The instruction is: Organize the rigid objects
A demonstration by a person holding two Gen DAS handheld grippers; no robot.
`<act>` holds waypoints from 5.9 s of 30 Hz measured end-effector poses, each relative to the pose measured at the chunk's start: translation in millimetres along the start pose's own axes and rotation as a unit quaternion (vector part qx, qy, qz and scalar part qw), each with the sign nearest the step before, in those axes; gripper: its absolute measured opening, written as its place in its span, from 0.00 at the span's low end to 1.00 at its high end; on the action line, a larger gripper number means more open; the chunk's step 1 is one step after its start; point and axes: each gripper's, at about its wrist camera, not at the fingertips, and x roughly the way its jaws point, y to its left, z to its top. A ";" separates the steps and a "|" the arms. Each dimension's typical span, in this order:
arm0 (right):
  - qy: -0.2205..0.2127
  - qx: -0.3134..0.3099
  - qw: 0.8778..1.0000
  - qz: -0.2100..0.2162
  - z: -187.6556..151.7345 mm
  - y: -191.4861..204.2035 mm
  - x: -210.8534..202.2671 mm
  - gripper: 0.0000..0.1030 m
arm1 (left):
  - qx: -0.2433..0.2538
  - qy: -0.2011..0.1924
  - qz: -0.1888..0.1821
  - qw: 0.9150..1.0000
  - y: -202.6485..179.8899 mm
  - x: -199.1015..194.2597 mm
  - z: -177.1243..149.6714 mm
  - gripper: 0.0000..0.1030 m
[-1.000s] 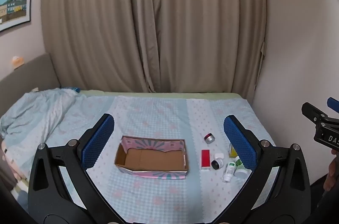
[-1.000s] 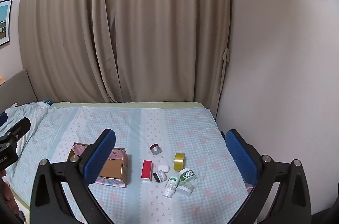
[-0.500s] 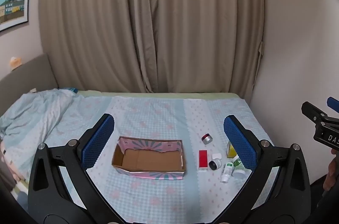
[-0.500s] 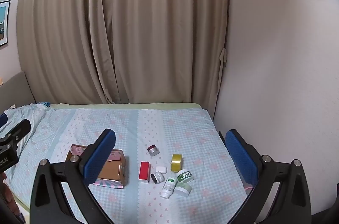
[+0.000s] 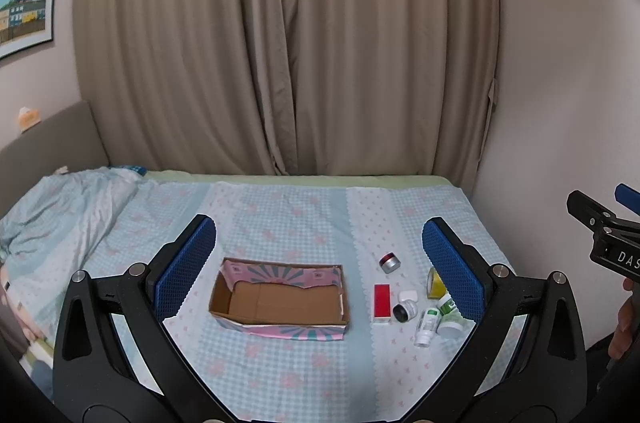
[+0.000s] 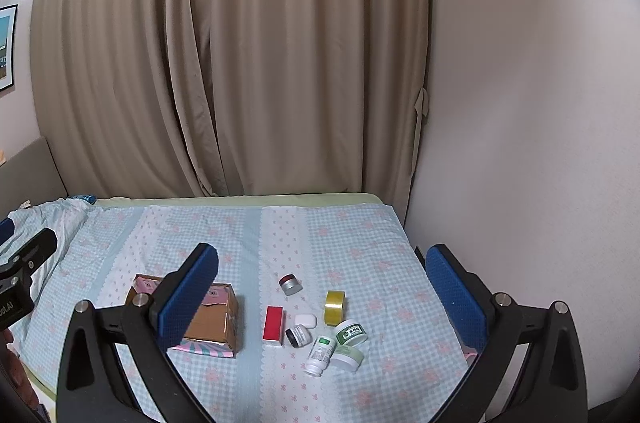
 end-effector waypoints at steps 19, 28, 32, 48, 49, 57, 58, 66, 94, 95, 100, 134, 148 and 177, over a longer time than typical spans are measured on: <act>0.002 -0.001 1.000 -0.002 -1.2 0.6 0.9 1.00 | 0.000 0.003 -0.002 1.000 2.7 1.5 -1.8 1.00; 0.001 0.000 1.000 -0.001 -1.0 0.9 0.3 1.00 | 0.000 0.003 -0.002 1.000 1.4 2.2 -2.7 0.99; 0.002 0.000 1.000 -0.001 -1.1 0.7 0.4 1.00 | -0.002 0.003 -0.003 1.000 2.8 2.8 -4.2 0.99; 0.002 0.000 1.000 0.000 -1.3 -0.6 0.6 1.00 | -0.001 0.004 -0.004 1.000 0.7 4.6 -4.7 0.99; 0.003 -0.001 1.000 0.000 -1.3 0.6 0.5 1.00 | -0.001 0.005 -0.002 1.000 -0.6 4.4 -5.3 1.00; 0.024 0.006 1.000 -0.005 -3.9 16.0 8.8 1.00 | 0.003 0.037 -0.009 0.999 14.5 20.7 -4.5 0.99; 0.028 0.010 1.000 -0.007 -4.8 17.6 10.9 1.00 | 0.005 0.043 -0.011 0.999 16.4 24.8 -4.7 1.00; 0.086 0.065 0.994 -0.025 -21.1 2.7 31.6 1.00 | 0.022 0.118 -0.056 0.991 21.9 84.4 -20.6 0.99; 0.421 0.057 0.905 -0.020 -184.9 -112.8 344.0 1.00 | 0.063 0.472 -0.069 0.877 -156.3 451.2 -195.4 0.99; 0.427 0.046 0.903 -0.013 -190.3 -110.7 355.7 1.00 | 0.067 0.485 -0.068 0.869 -160.0 467.0 -207.7 0.98; 0.461 -0.012 0.887 0.031 -219.7 -91.4 415.6 1.00 | 0.077 0.530 -0.050 0.843 -161.2 515.1 -248.3 0.92; 0.533 0.008 0.843 0.078 -286.1 -70.0 458.9 0.66 | 0.093 0.573 -0.067 0.811 -171.8 543.7 -299.0 0.37; 0.433 0.061 0.899 0.036 -196.2 -94.1 350.9 0.66 | 0.053 0.463 -0.126 0.876 -147.2 435.0 -171.5 0.37; 0.331 0.056 0.938 0.083 -66.4 197.7 265.5 0.66 | 0.053 0.360 -0.132 0.922 146.4 333.9 -72.4 0.37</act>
